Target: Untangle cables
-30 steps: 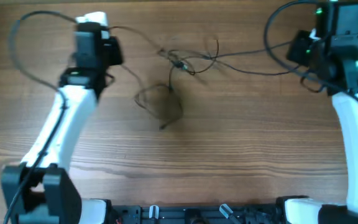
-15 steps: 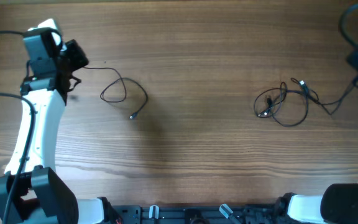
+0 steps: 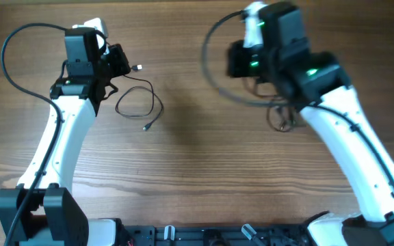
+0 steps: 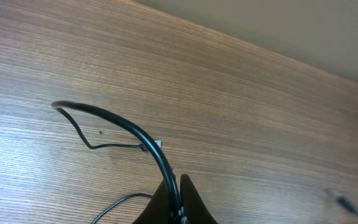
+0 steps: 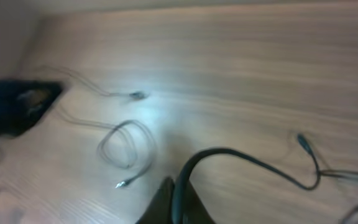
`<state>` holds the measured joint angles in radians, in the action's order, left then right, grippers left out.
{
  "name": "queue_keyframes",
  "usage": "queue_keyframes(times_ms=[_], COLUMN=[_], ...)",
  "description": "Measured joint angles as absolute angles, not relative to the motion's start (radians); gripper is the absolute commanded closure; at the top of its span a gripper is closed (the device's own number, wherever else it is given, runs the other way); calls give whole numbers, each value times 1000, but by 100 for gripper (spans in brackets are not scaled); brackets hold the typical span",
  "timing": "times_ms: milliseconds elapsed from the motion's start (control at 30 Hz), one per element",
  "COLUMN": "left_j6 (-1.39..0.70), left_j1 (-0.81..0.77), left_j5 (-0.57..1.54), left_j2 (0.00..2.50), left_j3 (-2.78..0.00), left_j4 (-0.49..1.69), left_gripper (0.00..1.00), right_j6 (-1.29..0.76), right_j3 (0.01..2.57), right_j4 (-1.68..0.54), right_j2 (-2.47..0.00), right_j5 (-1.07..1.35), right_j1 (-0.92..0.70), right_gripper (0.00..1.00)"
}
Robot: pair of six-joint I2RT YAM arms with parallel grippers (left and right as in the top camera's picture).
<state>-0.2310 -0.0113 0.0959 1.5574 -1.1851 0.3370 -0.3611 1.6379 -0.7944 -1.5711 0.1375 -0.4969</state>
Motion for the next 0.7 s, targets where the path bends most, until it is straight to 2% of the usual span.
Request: queue_keyframes(times_ms=[67,267,500,633,700], left_j6=[-231,-231,-234,-244,-244], left_j1=[-11,-11,-56,-152,-197], left_j5=[96,97,195,211,212], left_j2=[1557,1557,1557,1557,1557], left_j3=[-1185,-1185,-1185,-1185,-1185], left_j4=[348,361,375,360,324], left_gripper=[96,96,85,51,28], right_j6=[-381,-392,-423,-501,-536], right_j3=[1639,1640,1645,1644,1638], right_j4=[-761,-780,-952,-1110,-1138], right_j2=[-1571,-1571,-1571,-1571,-1571], right_j5=[142,110,65,2,-14], right_j1=[-575,-576,-576,-576,-576], right_gripper=[96,96,96,96,96])
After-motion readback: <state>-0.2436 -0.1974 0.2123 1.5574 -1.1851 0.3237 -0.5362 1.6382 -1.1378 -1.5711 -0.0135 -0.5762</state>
